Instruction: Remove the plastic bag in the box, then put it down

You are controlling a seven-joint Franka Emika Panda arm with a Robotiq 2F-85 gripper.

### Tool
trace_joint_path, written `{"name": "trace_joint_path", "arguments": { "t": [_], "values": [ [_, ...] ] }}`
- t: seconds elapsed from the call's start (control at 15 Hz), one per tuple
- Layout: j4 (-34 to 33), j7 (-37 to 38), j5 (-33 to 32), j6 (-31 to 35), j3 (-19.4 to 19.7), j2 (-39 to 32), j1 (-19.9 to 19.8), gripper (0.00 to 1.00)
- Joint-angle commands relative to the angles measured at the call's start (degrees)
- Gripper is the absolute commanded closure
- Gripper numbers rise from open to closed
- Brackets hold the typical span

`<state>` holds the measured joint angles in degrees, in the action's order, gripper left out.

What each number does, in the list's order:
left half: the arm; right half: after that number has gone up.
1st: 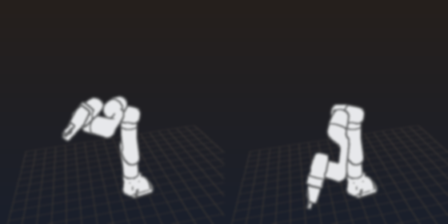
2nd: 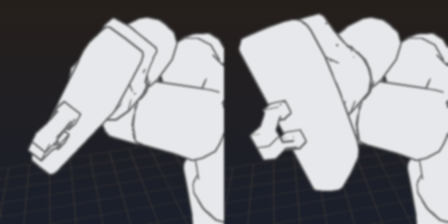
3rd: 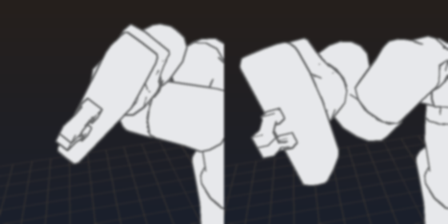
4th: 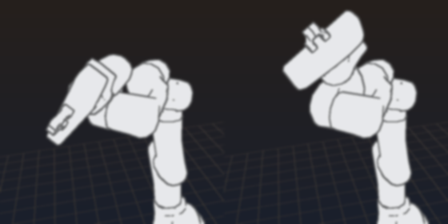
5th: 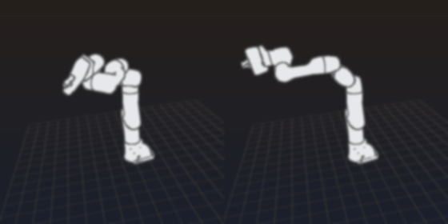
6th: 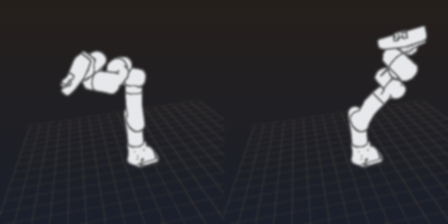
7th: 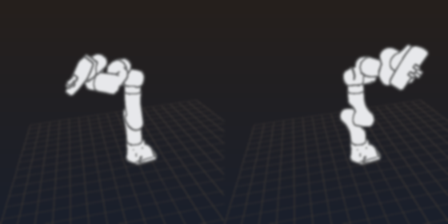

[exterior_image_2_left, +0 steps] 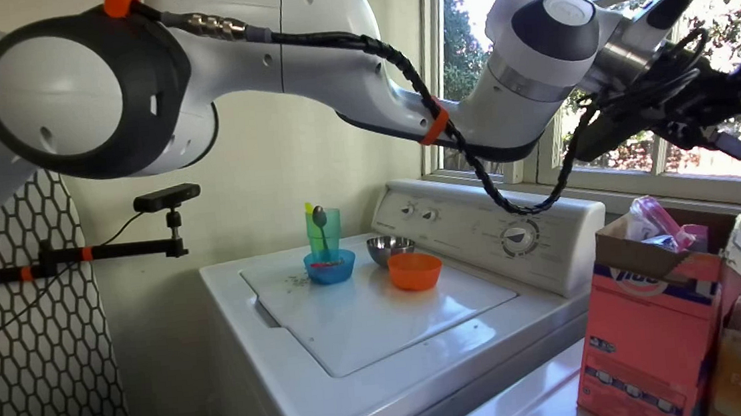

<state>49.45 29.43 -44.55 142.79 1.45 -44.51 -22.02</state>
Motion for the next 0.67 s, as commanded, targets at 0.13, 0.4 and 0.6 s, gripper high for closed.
{"name": "trace_joint_path", "arguments": {
  "t": [0.13,0.4,0.6],
  "values": [
    [17.66,-18.92,10.9,5.67,-13.36,11.66,-9.92,0.0],
    [26.73,-35.73,15.76,3.88,-19.89,17.78,-18.25,0.0],
    [34.31,-47.27,18.92,4.11,-24.05,22.37,-24.18,0.0]
  ]
}}
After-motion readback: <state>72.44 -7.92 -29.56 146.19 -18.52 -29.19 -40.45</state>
